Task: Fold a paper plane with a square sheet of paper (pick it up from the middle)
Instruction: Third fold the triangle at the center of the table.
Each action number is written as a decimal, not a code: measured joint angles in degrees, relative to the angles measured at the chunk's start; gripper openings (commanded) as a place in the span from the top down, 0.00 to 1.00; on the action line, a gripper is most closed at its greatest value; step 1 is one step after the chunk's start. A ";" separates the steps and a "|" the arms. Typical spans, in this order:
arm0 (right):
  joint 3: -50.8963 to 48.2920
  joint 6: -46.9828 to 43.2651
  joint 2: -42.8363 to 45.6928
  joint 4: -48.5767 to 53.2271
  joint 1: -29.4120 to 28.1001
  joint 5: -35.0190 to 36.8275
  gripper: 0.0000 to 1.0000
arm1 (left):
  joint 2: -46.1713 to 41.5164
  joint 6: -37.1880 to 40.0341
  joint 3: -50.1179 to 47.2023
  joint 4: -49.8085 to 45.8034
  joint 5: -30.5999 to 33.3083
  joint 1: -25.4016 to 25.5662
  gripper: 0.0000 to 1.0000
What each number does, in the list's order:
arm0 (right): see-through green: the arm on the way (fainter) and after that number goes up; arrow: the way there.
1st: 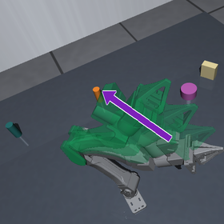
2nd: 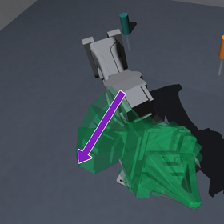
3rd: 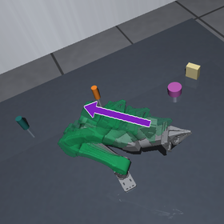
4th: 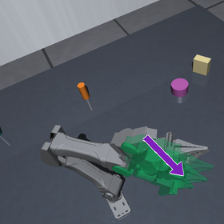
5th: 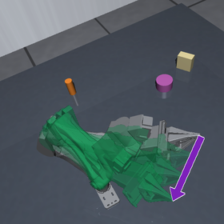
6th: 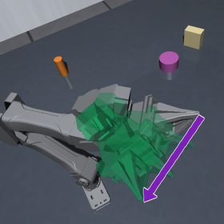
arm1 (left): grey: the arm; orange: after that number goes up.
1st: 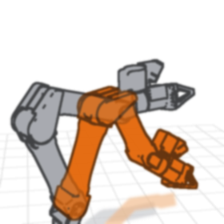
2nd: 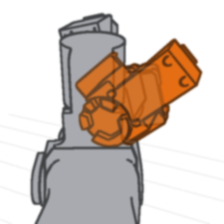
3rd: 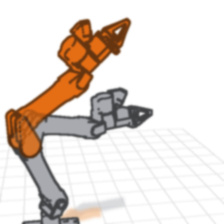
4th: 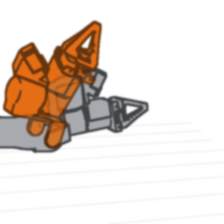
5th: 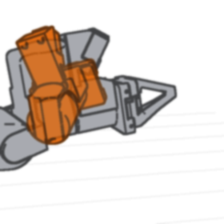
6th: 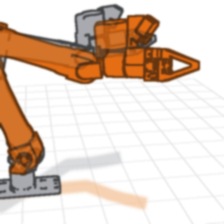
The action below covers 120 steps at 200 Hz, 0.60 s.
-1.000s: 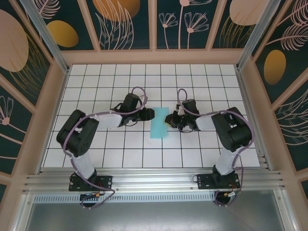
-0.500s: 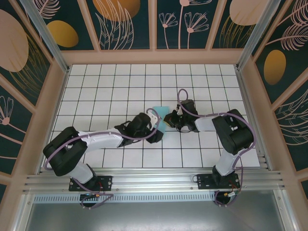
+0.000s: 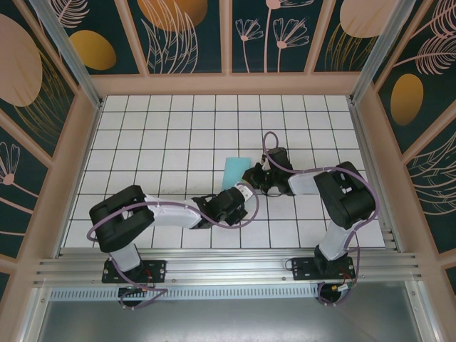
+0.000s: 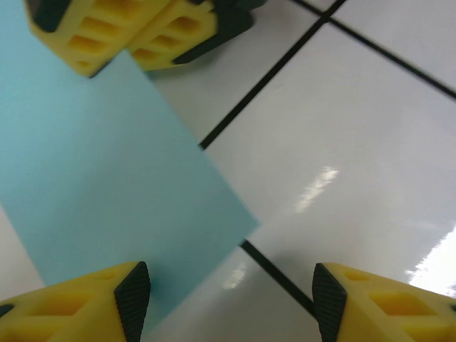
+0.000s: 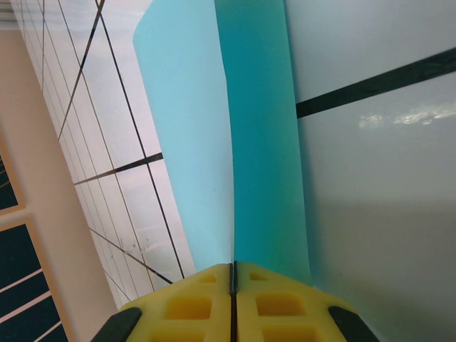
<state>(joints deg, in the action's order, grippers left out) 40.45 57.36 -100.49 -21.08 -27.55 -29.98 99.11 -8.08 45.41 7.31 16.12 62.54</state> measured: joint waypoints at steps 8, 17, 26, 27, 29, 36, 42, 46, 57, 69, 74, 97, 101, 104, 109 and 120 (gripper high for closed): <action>0.15 0.00 0.00 0.26 -0.02 0.00 0.90 | 0.39 0.31 0.02 0.00 1.60 0.00 0.39; 0.35 0.00 0.00 0.46 -0.04 0.00 0.90 | 0.50 0.61 0.02 0.00 2.97 0.00 0.41; 0.44 0.00 0.00 0.50 -0.11 0.00 0.90 | 0.52 0.76 0.04 0.15 4.33 -0.02 0.43; 0.44 0.00 0.00 0.50 -0.11 -0.02 0.90 | 0.52 0.76 0.04 0.15 4.42 -0.02 0.43; 0.46 0.00 0.00 0.50 -0.11 0.00 0.90 | 0.52 0.87 0.04 0.20 4.70 -0.02 0.44; 0.46 0.00 0.00 0.55 -0.20 0.02 0.90 | 0.52 1.07 0.04 0.39 5.46 0.00 0.45; 0.46 0.00 0.00 0.72 -0.22 0.00 0.90 | 0.50 1.16 0.04 0.55 5.84 0.00 0.47; 0.46 -0.02 0.00 0.81 -0.26 0.00 0.90 | 0.50 1.18 0.04 0.61 6.05 0.00 0.48; 0.46 -0.02 0.00 1.05 -0.31 0.02 0.90 | 0.50 1.55 0.04 1.09 6.51 0.00 0.52; 0.46 -0.17 0.00 1.33 -0.31 0.02 0.90 | 0.26 1.73 -0.02 1.77 6.75 0.00 0.56; 0.52 -0.24 0.00 1.57 -0.31 0.04 0.90 | 0.00 1.64 -0.09 2.08 6.73 0.00 0.57; 0.76 -0.63 -0.02 2.05 -0.31 0.20 0.89 | -1.55 1.84 -0.59 3.39 6.91 0.00 0.65; 0.76 -0.72 0.00 2.03 -0.31 0.22 0.89 | -1.79 1.62 -0.66 3.58 6.91 -0.02 0.67; 0.76 -0.87 -0.02 2.05 -0.31 0.22 0.89 | -1.99 1.84 -0.76 3.67 6.88 0.00 0.68; 0.76 -1.01 -0.02 2.08 -0.31 0.22 0.89 | -2.27 1.75 -0.87 3.89 6.91 0.00 0.70; 0.79 -1.31 -0.02 2.40 -0.31 0.33 0.89 | -2.75 1.57 -1.20 4.37 6.88 0.00 0.74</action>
<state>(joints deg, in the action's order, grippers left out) 41.23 56.05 -100.51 -18.68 -27.86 -29.65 96.36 -6.50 44.21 11.68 23.00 62.54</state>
